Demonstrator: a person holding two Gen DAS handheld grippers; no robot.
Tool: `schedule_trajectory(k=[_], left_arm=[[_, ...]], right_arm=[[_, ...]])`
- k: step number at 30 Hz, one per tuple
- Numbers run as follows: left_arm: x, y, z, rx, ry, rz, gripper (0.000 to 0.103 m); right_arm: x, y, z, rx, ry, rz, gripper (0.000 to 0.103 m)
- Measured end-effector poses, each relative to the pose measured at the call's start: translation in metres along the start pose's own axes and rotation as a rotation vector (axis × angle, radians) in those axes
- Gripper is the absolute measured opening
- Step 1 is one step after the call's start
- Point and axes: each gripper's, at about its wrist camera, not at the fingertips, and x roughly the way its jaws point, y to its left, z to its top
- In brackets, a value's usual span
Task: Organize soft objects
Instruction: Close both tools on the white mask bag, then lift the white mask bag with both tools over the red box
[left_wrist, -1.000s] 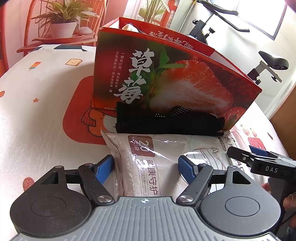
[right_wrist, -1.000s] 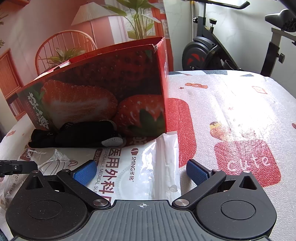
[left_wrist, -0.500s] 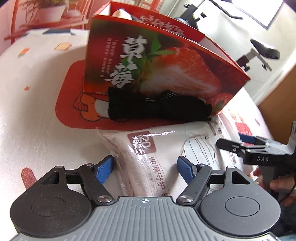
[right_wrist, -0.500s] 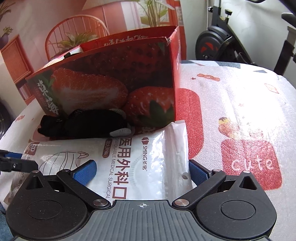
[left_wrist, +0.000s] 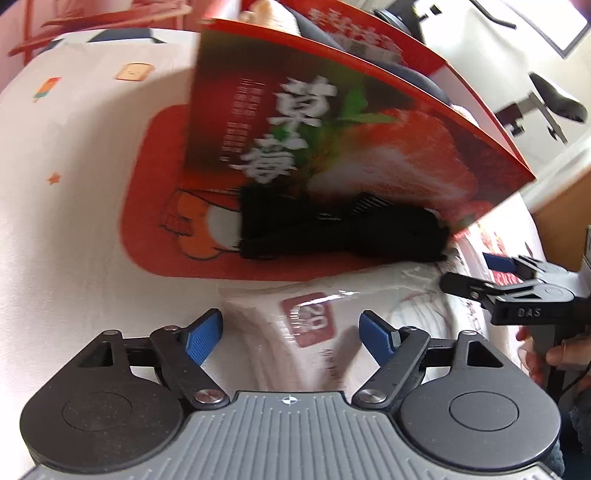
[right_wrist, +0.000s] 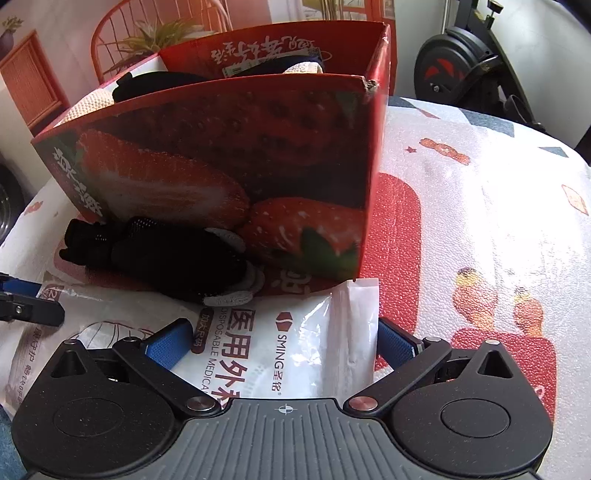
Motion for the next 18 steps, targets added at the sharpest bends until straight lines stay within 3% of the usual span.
schedule_trajectory(k=[2,4,6,11,18], left_arm=[[0.002,-0.006,0.001,0.011,0.006,-0.002,0.082],[0.001,-0.007,-0.001,-0.005,0.008,-0.045,0.071],[0.001,-0.007,-0.002,-0.018,0.016,-0.061,0.070],[-0.008,-0.014,-0.006,0.034,0.001,-0.055,0.064],[-0.039,-0.032,-0.002,0.101,-0.142,-0.072,0.062]], right_arm=[[0.000,0.001,0.001,0.006,0.005,0.022,0.103],[-0.002,0.003,0.000,0.005,0.018,0.059,0.103],[-0.005,0.005,-0.002,0.006,0.036,0.066,0.103],[-0.022,-0.002,-0.007,0.049,0.029,0.097,0.090],[-0.065,-0.009,-0.005,0.070,-0.086,0.104,0.078]])
